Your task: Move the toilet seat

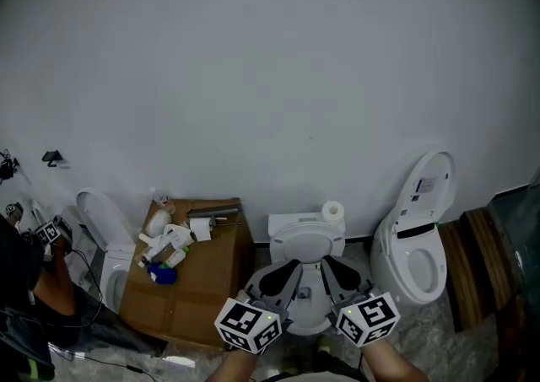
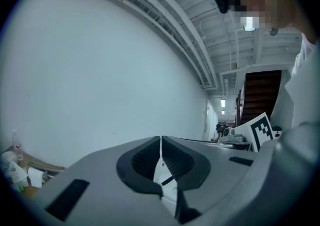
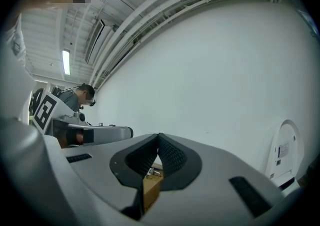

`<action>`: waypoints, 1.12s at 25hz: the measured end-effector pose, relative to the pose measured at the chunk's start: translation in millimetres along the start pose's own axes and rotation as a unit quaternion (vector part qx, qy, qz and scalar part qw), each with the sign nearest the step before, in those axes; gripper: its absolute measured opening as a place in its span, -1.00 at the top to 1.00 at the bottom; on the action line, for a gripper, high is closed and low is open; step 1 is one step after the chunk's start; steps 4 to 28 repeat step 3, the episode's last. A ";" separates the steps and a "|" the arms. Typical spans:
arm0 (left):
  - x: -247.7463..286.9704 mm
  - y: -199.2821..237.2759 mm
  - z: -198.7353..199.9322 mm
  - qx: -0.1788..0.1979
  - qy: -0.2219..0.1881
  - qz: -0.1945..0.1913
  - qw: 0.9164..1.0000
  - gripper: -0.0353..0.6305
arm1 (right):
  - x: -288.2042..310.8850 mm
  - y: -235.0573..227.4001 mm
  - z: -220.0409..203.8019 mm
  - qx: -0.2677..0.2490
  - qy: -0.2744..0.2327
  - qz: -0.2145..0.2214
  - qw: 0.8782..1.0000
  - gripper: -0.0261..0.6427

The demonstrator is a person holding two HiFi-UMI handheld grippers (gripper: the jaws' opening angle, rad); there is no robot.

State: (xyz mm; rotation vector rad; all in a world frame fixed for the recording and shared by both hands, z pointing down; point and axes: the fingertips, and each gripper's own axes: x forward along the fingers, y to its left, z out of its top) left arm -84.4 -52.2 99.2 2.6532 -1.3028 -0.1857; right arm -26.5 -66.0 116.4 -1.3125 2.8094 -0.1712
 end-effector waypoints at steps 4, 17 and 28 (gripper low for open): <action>0.4 1.7 0.3 -0.004 -0.001 0.002 1.000 0.83 | 2.2 -0.7 -0.9 0.000 0.005 0.002 1.000 0.88; 0.4 1.7 0.3 -0.004 -0.001 0.002 1.000 0.83 | 2.2 -0.7 -0.9 0.000 0.005 0.002 1.000 0.88; 0.4 1.7 0.3 -0.004 -0.001 0.002 1.000 0.83 | 2.2 -0.7 -0.9 0.000 0.005 0.002 1.000 0.88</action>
